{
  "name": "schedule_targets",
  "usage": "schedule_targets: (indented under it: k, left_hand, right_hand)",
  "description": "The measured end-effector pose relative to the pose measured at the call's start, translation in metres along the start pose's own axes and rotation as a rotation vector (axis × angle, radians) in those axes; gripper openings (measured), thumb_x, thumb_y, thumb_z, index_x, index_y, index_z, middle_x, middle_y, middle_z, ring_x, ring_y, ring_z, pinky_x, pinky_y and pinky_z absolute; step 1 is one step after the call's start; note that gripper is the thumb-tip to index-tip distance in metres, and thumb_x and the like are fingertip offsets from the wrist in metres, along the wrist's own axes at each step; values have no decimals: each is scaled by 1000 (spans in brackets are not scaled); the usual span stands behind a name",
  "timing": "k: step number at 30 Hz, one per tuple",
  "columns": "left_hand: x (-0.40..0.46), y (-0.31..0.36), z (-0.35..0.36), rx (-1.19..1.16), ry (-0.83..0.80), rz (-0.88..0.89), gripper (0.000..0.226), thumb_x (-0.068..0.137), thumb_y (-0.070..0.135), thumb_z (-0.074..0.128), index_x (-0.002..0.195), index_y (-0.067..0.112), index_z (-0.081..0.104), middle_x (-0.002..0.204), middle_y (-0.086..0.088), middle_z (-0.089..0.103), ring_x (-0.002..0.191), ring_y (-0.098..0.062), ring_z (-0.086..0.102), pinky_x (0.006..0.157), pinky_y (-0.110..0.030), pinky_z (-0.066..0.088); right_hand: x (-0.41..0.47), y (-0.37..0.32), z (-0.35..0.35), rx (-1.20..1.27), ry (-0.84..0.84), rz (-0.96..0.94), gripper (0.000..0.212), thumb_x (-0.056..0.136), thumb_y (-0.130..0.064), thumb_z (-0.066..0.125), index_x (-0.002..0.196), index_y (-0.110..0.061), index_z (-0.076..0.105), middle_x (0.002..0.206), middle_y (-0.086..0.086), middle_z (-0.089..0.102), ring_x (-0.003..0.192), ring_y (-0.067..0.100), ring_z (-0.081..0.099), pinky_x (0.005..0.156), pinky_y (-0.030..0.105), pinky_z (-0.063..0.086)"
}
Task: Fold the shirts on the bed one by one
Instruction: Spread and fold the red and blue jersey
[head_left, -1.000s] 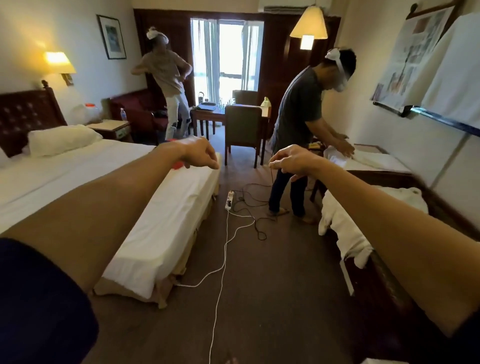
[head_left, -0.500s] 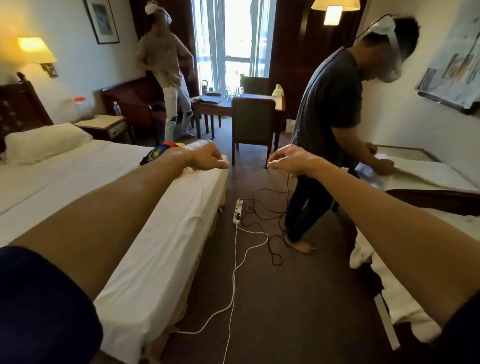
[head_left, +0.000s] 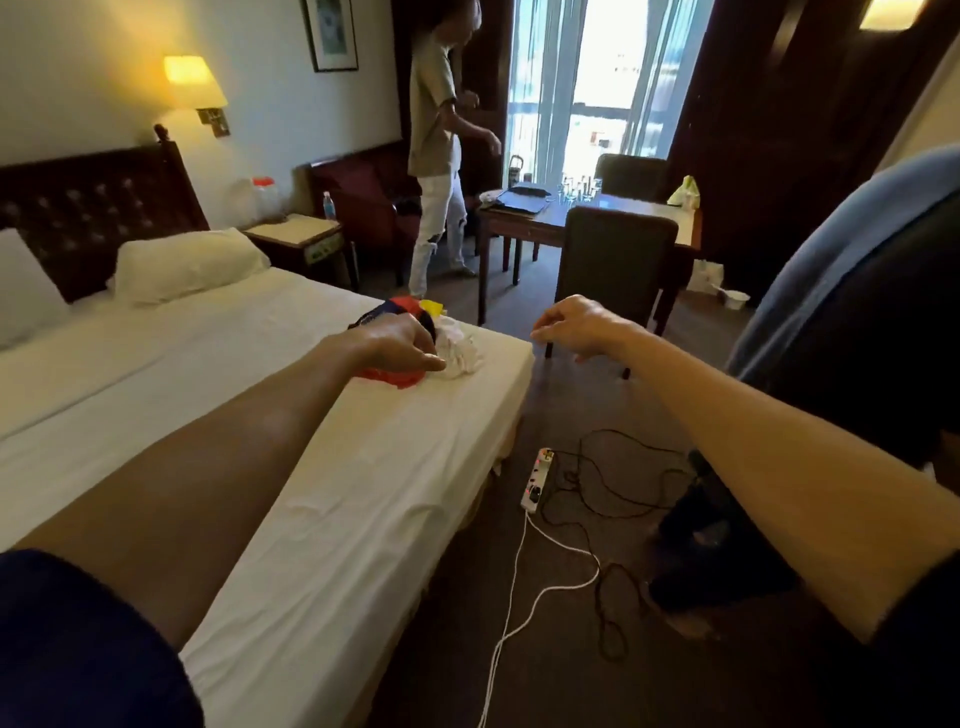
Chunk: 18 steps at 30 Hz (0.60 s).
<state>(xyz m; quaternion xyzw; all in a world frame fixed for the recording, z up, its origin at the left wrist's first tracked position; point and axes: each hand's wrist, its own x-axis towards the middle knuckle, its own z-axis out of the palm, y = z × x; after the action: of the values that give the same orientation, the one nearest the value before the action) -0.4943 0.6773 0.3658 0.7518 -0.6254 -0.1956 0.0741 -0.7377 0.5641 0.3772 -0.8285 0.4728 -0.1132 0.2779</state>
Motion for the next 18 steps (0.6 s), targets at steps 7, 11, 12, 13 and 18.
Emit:
schedule_targets:
  k: [7, 11, 12, 13, 18]
  left_hand:
    - [122, -53, -20, -38, -27, -89, 6, 91, 44, 67, 91, 38, 66, 105, 7, 63, 97, -15, 59, 71, -27, 46]
    - [201, -95, -29, -51, -33, -108, 10, 94, 40, 65, 98, 33, 68, 111, 7, 62, 103, -15, 58, 79, -27, 45]
    - [222, -108, -32, -57, -27, -123, 15, 94, 41, 65, 103, 30, 70, 113, 6, 63, 105, -16, 59, 82, -28, 46]
    - [243, -121, -36, -57, -22, -132, 21, 94, 41, 65, 108, 27, 71, 115, 5, 63, 106, -17, 59, 84, -29, 48]
    - [342, -191, -61, -44, -24, -162, 28, 95, 39, 64, 112, 18, 73, 114, 3, 66, 100, -15, 60, 76, -26, 46]
  right_hand:
    - [165, 7, 25, -2, -64, -100, 4, 91, -34, 69, 92, -30, 69, 85, -10, 62, 75, 10, 60, 50, 18, 47]
    - [261, 11, 43, 3, -80, -114, 5, 92, -33, 67, 89, -30, 69, 84, -10, 61, 74, 12, 60, 47, 17, 49]
    - [288, 9, 47, 6, -92, -121, 6, 92, -33, 67, 93, -28, 71, 85, -10, 61, 75, 12, 60, 49, 18, 50]
    - [315, 7, 51, 13, -100, -129, 9, 92, -33, 67, 96, -26, 72, 86, -9, 62, 76, 12, 60, 51, 19, 50]
    - [442, -15, 76, 69, -139, -121, 9, 92, -27, 67, 97, -22, 73, 97, -1, 65, 77, 13, 60, 57, 21, 53]
